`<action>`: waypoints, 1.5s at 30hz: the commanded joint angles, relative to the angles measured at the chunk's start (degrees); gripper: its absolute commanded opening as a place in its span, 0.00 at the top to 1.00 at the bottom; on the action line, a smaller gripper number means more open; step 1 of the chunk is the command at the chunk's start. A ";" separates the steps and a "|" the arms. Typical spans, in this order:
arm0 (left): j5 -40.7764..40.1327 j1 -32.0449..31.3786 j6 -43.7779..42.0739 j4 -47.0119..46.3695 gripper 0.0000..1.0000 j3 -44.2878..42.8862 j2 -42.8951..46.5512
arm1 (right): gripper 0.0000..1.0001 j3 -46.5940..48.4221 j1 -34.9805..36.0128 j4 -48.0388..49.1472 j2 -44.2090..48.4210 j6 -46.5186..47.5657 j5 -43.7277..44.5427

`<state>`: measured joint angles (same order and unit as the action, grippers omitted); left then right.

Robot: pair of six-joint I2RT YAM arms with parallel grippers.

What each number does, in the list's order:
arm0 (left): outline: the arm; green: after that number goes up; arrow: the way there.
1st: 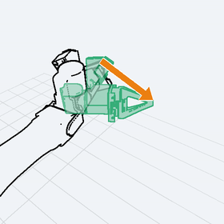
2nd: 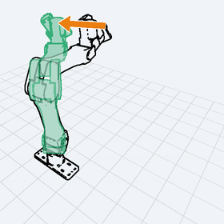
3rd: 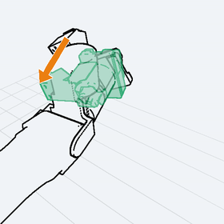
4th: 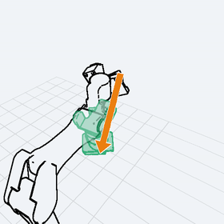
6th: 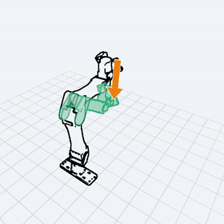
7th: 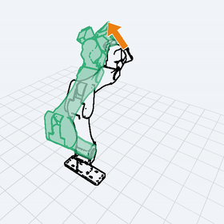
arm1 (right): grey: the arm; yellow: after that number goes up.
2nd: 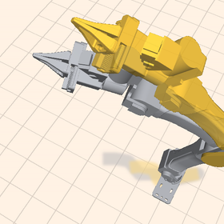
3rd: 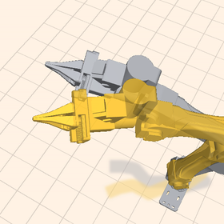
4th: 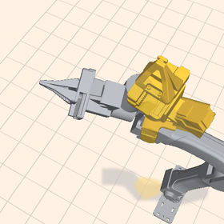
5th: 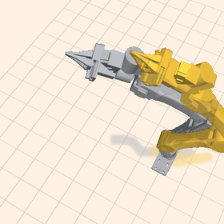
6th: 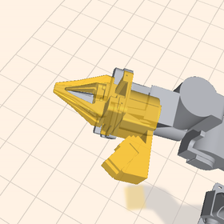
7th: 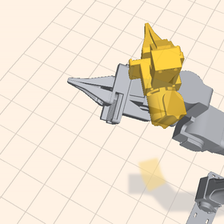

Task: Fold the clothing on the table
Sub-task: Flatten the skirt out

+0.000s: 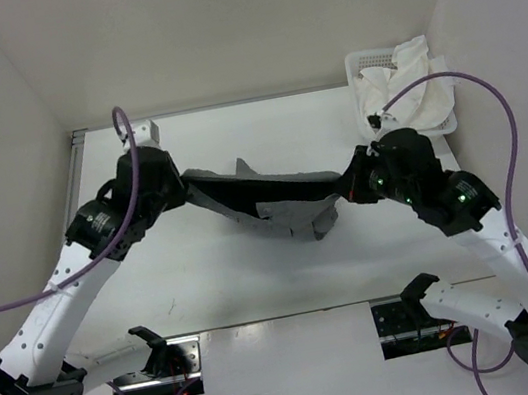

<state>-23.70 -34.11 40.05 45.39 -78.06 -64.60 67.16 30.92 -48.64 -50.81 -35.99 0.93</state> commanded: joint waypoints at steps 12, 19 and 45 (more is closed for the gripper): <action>-2.06 3.52 -12.98 -6.18 1.00 -23.63 -3.69 | 1.00 22.84 -1.39 3.73 -2.62 11.03 10.04; 9.10 3.52 -17.64 -2.25 1.00 -21.52 -0.54 | 1.00 21.70 -1.39 2.07 -0.10 11.91 5.23; 19.75 4.83 -17.64 -0.02 1.00 -9.91 -8.14 | 1.00 11.16 -3.39 3.63 -5.08 13.64 -12.18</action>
<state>-0.99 -30.63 22.70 52.86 -87.83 -67.16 78.98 29.52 -54.13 -51.27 -24.25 -14.41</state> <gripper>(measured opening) 0.004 0.010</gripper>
